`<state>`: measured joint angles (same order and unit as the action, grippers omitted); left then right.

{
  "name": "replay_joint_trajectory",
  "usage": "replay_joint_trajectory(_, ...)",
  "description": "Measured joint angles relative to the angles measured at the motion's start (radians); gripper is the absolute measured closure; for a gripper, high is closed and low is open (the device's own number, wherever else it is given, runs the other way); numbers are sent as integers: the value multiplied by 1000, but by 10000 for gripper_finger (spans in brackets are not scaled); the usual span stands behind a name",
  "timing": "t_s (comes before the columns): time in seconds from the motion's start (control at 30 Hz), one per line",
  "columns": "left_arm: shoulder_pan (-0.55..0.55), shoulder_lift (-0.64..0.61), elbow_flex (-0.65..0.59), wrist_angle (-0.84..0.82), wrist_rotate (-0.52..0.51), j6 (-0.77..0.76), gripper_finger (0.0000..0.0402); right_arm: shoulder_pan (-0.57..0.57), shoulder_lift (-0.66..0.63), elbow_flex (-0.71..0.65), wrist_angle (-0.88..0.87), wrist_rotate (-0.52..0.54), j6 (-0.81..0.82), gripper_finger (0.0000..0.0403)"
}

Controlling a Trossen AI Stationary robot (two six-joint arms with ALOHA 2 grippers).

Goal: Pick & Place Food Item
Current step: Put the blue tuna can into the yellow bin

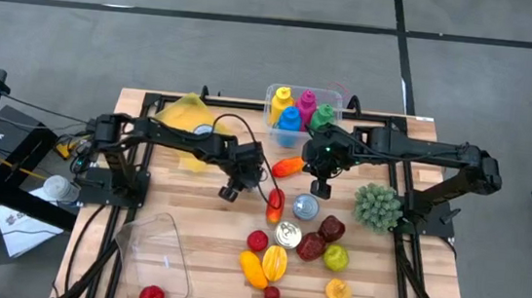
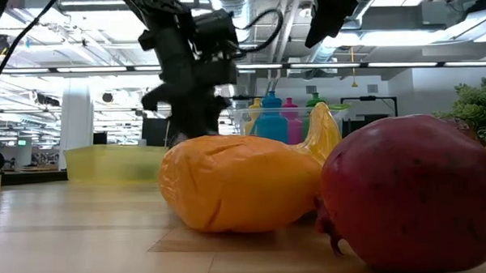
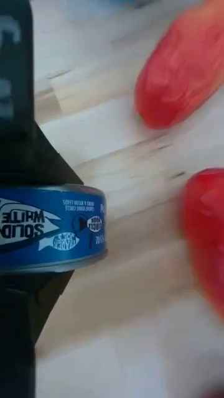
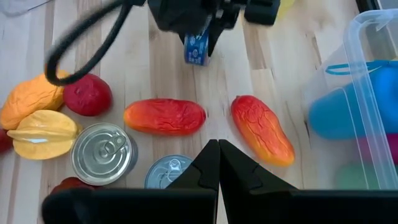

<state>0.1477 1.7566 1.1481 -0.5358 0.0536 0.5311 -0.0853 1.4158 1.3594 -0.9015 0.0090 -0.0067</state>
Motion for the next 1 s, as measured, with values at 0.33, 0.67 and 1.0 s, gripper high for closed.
replay_joint_trajectory(0.33, 176, -330, 2, -72, -222, -669, 281, 0, 0, 0, 5, 0, -1, 403)
replay_joint_trajectory(0.67, 602, -584, -169, -152, -363, -932, 281, 0, 0, 0, 49, 0, 7, 403)
replay_joint_trajectory(1.0, 738, -644, -421, 103, -124, -1237, 281, 0, 0, 0, 76, 0, 8, 403)
